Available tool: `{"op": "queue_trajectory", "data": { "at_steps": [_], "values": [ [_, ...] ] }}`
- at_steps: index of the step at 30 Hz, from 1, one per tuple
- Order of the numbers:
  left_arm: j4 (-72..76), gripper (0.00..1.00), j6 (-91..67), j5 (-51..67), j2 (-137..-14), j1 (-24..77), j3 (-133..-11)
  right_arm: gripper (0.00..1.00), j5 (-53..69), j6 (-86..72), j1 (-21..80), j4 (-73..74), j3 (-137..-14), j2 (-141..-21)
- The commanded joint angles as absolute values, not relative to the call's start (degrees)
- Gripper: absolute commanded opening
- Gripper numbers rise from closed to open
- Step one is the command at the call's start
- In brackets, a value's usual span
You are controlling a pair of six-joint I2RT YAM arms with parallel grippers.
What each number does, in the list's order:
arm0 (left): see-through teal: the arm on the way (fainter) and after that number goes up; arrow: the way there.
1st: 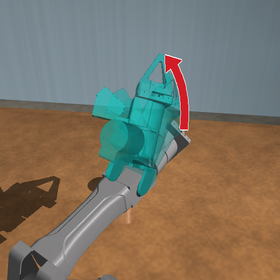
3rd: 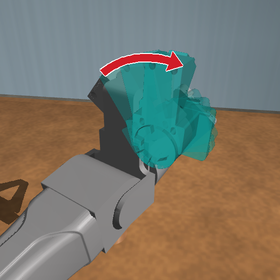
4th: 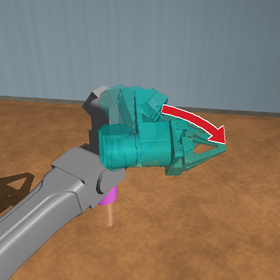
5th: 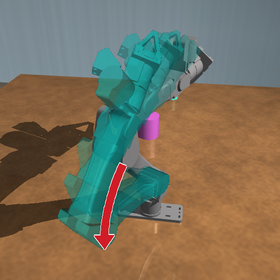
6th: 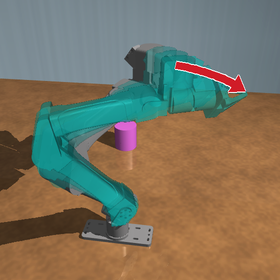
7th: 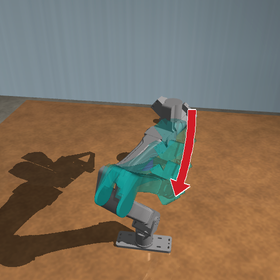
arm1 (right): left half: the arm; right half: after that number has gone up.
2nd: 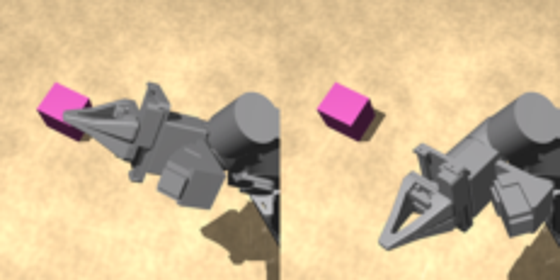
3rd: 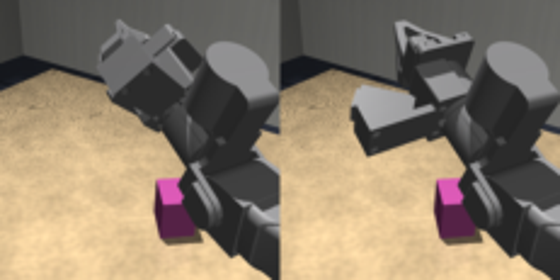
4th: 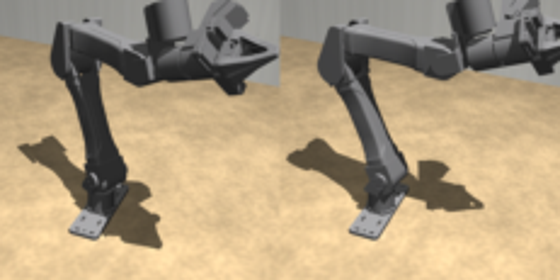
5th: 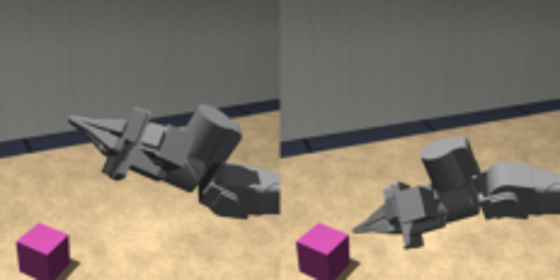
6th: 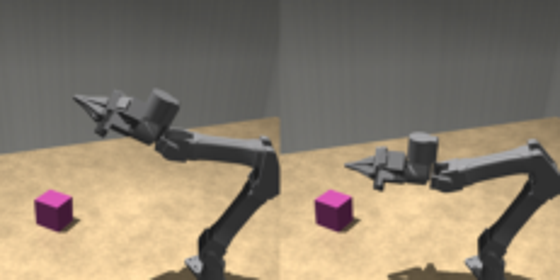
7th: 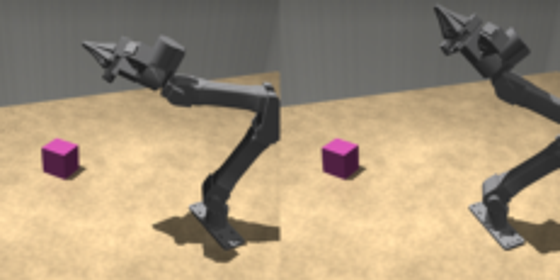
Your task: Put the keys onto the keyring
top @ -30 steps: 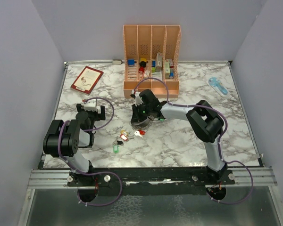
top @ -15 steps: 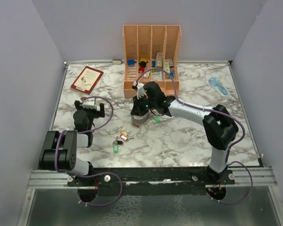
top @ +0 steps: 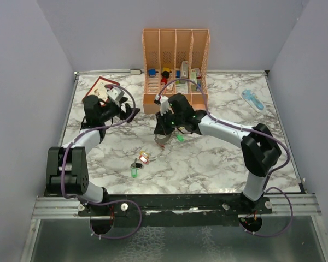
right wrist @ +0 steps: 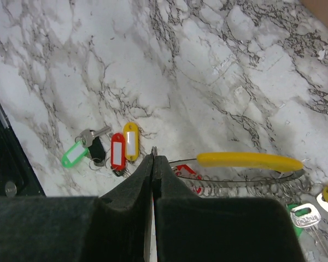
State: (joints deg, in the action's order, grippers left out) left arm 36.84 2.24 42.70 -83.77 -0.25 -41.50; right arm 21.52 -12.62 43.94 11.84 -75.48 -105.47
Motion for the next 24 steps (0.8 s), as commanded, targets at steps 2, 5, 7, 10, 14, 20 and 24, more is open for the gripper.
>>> {"op": "queue_trajectory", "data": {
  "at_steps": [2, 5, 7, 10, 14, 20, 24],
  "values": [
    [20.77, 0.85, 7.48, 62.87, -85.77, 2.67, -45.81, 0.01, 24.63, -10.79, 44.36, 14.25, -77.77, -99.95],
    [11.55, 0.85, 14.82, 63.77, -84.76, 5.00, -47.81, 0.01, 26.79, -10.41, 44.34, 16.20, -78.82, -99.22],
    [8.40, 0.85, 16.91, 64.24, -84.29, 5.87, -48.40, 0.01, 28.13, -10.09, 44.38, 16.89, -79.23, -98.90],
    [6.81, 0.85, 17.56, 65.27, -84.30, 6.47, -48.94, 0.01, 28.99, -9.81, 44.38, 17.51, -79.41, -98.35],
    [-0.22, 0.82, 22.84, 66.10, -84.79, 8.41, -51.25, 0.01, 29.17, -8.93, 44.38, 19.00, -79.98, -98.00],
    [-4.50, 0.78, 26.57, 67.32, -84.72, 9.49, -52.53, 0.01, 28.96, -8.61, 44.38, 19.95, -80.17, -97.60],
    [-8.49, 0.77, 29.87, 67.76, -85.35, 9.96, -53.32, 0.01, 28.98, -8.70, 44.38, 19.70, -80.22, -97.44]
  ]
}}
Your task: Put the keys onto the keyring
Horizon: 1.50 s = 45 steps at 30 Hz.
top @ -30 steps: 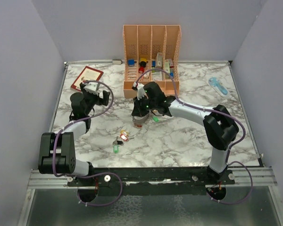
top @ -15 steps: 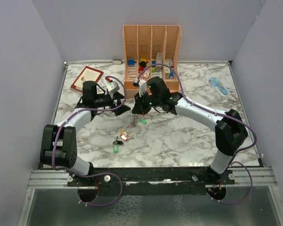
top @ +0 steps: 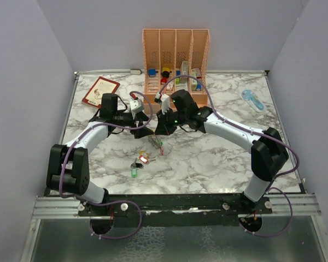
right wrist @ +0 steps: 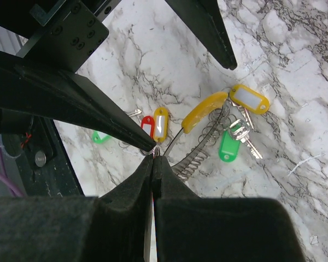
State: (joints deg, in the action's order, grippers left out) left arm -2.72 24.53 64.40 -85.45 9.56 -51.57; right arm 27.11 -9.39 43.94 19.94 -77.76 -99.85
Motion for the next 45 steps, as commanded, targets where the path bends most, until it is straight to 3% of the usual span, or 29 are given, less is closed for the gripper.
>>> {"op": "queue_trajectory", "data": {
  "at_steps": [1, 18, 28, 45],
  "values": [
    [-9.63, 0.77, 31.18, 67.74, -85.57, 10.08, -53.65, 0.01, 28.96, -8.70, 44.37, 19.75, -80.19, -97.41],
    [-18.66, 0.76, 41.01, 70.61, -86.66, 11.81, -56.69, 0.01, 30.97, -8.07, 44.38, 20.13, -80.22, -97.15],
    [-26.19, 0.52, 50.13, 72.21, -87.37, 13.40, -57.76, 0.01, 31.70, -7.96, 44.38, 20.39, -80.21, -96.85],
    [-48.58, 0.46, 71.98, 74.66, -92.90, 13.57, -65.34, 0.01, 33.43, -6.99, 44.34, 22.73, -80.76, -97.38]
  ]
}}
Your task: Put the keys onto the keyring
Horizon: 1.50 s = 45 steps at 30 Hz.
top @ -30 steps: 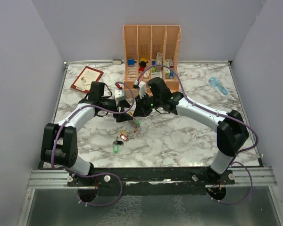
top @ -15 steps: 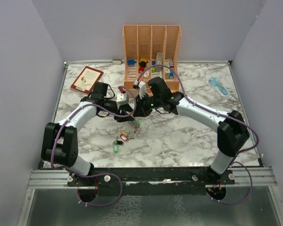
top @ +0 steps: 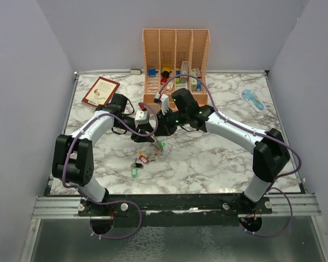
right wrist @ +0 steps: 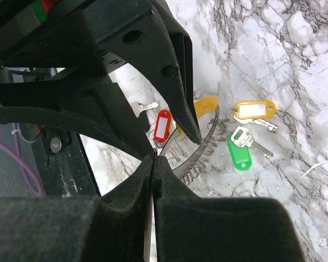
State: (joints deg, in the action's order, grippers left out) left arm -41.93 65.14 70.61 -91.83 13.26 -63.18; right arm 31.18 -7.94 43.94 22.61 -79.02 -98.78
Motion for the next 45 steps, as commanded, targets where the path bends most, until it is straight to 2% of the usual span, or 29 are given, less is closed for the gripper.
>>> {"op": "queue_trajectory", "data": {
  "at_steps": [1, 8, 15, 19, 25, 35, 45],
  "values": [
    [-49.67, 0.46, 72.94, 74.69, -93.09, 13.54, -65.76, 0.01, 33.56, -6.95, 44.38, 22.85, -80.65, -97.46],
    [-61.84, 0.46, 84.46, 76.15, -96.34, 13.87, -68.84, 0.01, 33.66, -6.77, 44.38, 22.95, -80.97, -97.85],
    [-79.79, 0.36, 102.47, 77.65, -104.03, 13.89, -74.75, 0.01, 34.39, -6.34, 44.38, 23.40, -81.43, -98.28],
    [-80.33, 0.32, 102.22, 77.57, -104.56, 13.97, -76.10, 0.01, 34.51, -6.00, 44.38, 23.79, -80.94, -98.21],
    [-80.21, 0.32, 100.32, 77.57, -103.43, 13.93, -76.99, 0.01, 34.38, -5.16, 44.33, 24.45, -79.78, -97.53],
    [-80.31, 0.40, 98.14, 76.36, -102.60, 14.60, -77.20, 0.01, 34.65, -2.82, 44.37, 27.18, -80.62, -97.68],
    [-80.04, 0.40, 97.39, 75.85, -103.54, 16.08, -77.34, 0.01, 35.43, -1.29, 44.47, 29.42, -81.38, -97.80]
  ]
}}
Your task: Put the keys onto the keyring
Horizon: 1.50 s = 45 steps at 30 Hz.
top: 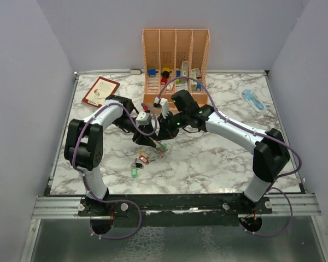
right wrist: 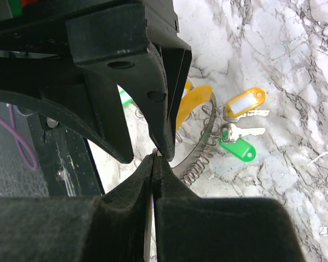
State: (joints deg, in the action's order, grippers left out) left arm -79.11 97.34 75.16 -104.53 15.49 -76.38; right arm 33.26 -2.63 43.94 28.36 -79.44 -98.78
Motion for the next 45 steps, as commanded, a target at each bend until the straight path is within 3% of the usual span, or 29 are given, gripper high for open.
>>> {"op": "queue_trajectory", "data": {
  "at_steps": [1, 22, 29, 37, 41, 44, 45],
  "values": [
    [-79.99, 0.40, 97.32, 75.77, -103.72, 16.12, -77.30, 0.01, 35.63, -1.24, 44.46, 29.44, -81.33, -97.63],
    [-71.42, 0.33, 88.24, 72.23, -104.43, 17.76, -77.99, 0.01, 37.97, -0.44, 44.47, 31.43, -82.12, -96.79],
    [-62.20, 0.28, 79.75, 69.84, -101.52, 19.22, -74.74, 0.01, 38.37, -0.35, 44.43, 31.64, -82.12, -96.59],
    [-62.57, 0.21, 80.18, 69.93, -101.10, 19.29, -74.53, 0.01, 38.26, -0.20, 44.45, 32.12, -81.91, -96.26],
    [-62.66, 0.14, 80.29, 70.39, -100.82, 19.41, -74.44, 0.01, 37.88, -0.36, 44.47, 32.36, -82.17, -96.27],
    [-62.75, 0.00, 80.27, 70.44, -100.55, 19.41, -74.27, 0.01, 37.44, -0.56, 44.47, 32.34, -82.27, -96.24],
    [-62.76, 0.00, 80.29, 70.41, -100.50, 19.35, -74.27, 0.01, 37.32, -0.76, 44.43, 32.26, -82.27, -96.32]
  ]
}}
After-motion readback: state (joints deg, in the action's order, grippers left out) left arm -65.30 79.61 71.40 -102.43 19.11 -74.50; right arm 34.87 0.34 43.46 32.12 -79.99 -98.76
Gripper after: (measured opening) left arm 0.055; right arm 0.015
